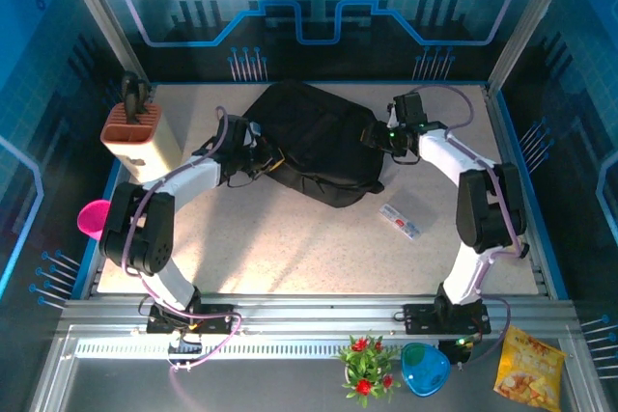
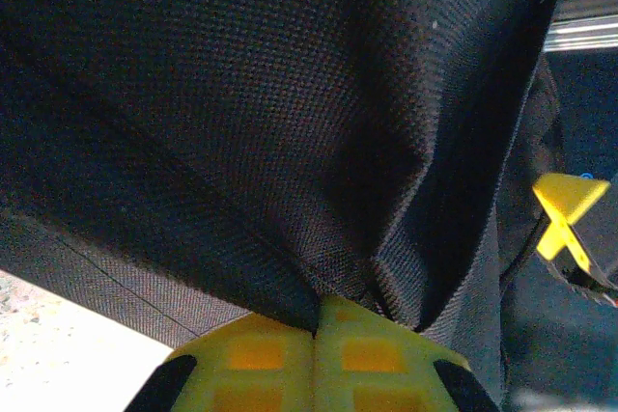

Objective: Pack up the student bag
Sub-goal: Zip the student bag at the top-center of the table.

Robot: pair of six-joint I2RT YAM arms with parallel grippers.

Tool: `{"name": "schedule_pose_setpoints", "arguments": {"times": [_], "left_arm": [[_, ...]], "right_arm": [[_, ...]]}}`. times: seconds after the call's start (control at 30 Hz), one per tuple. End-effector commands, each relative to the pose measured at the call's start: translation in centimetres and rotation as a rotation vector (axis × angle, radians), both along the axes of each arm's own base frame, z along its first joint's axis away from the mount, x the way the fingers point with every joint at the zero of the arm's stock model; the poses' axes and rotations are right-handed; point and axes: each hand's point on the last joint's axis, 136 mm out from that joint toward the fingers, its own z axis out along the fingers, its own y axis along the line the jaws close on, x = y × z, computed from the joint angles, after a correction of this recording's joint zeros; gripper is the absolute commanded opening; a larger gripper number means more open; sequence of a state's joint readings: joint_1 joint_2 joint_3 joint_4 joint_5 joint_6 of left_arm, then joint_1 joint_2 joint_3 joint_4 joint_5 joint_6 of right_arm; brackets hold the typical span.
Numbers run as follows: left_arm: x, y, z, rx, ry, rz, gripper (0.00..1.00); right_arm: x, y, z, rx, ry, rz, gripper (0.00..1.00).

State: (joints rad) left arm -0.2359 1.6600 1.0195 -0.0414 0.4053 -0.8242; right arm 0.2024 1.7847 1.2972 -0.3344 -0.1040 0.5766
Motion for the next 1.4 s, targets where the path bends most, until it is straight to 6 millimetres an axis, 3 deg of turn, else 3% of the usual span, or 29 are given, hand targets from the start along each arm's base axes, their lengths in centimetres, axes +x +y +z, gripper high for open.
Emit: {"name": "schedule_pose_setpoints", "arguments": {"times": [0.0,0.1,0.17,0.37,0.5,0.73,0.97,1.37], "left_arm": [[0.1,-1.0,0.8,-0.051,-0.024,-0.016,0.00],[0.2,-0.8,0.8,-0.048,-0.028,0.003,0.00],[0.2,-0.7,0.9,-0.047,-0.032,0.011,0.00],[0.1,-0.6,1.1,-0.049,-0.040,0.018,0.00],[0.0,-0.6,1.3,-0.053,-0.041,0.018,0.00],[-0.3,-0.6,1.7,-0.051,-0.047,0.010,0.00],[-0.4,-0.6,2.1,-0.055,-0.052,0.007,0.00],[-0.3,-0.7,2.9,-0.061,-0.060,0.003,0.00]], "right_arm": [[-3.2,-2.0,4.1,-0.104,-0.043,-0.012,0.64],[-6.5,-2.0,5.4,-0.165,-0.038,0.005,0.68],[-8.8,-0.6,5.8,-0.180,-0.033,0.049,0.68],[-14.0,5.7,5.2,-0.193,-0.029,0.193,0.65],[-15.9,10.7,3.9,-0.184,-0.036,0.280,0.58],[-16.2,15.3,1.2,-0.152,-0.013,0.340,0.48],[-15.1,15.8,-0.5,-0.237,-0.004,0.337,0.38],[-13.3,16.4,-0.5,-0.291,-0.042,0.344,0.36]]}}
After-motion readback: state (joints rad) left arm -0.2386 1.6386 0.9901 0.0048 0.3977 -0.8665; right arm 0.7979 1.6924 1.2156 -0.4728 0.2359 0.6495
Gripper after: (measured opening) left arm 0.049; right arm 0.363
